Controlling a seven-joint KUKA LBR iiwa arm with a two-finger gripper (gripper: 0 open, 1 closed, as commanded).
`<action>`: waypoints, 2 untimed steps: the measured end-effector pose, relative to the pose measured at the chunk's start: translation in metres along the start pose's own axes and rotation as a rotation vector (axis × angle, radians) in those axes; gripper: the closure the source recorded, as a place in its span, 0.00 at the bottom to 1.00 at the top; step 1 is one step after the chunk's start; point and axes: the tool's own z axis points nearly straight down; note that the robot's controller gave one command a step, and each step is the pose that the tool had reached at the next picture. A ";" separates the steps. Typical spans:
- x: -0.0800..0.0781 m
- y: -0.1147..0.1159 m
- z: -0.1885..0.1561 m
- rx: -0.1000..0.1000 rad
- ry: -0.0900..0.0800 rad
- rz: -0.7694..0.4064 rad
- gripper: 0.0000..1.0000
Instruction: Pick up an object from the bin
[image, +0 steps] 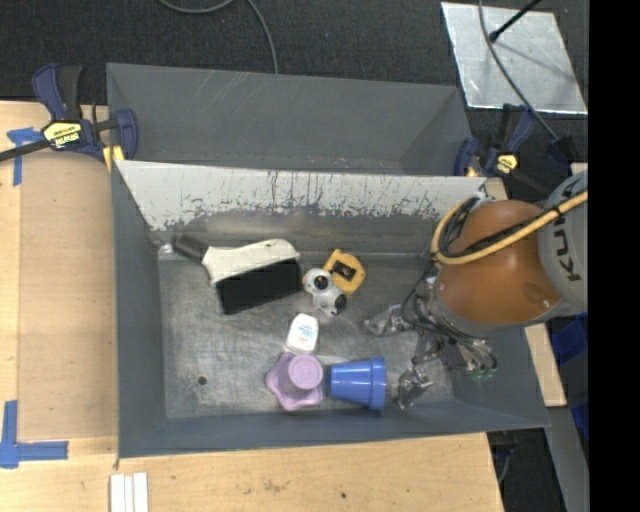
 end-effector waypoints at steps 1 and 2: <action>-0.008 0.015 0.023 -0.001 0.002 0.234 0.00; -0.015 0.022 0.026 0.005 -0.001 0.120 0.00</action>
Offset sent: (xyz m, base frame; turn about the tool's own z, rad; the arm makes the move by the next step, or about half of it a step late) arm 0.0121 0.0360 -0.0317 0.0187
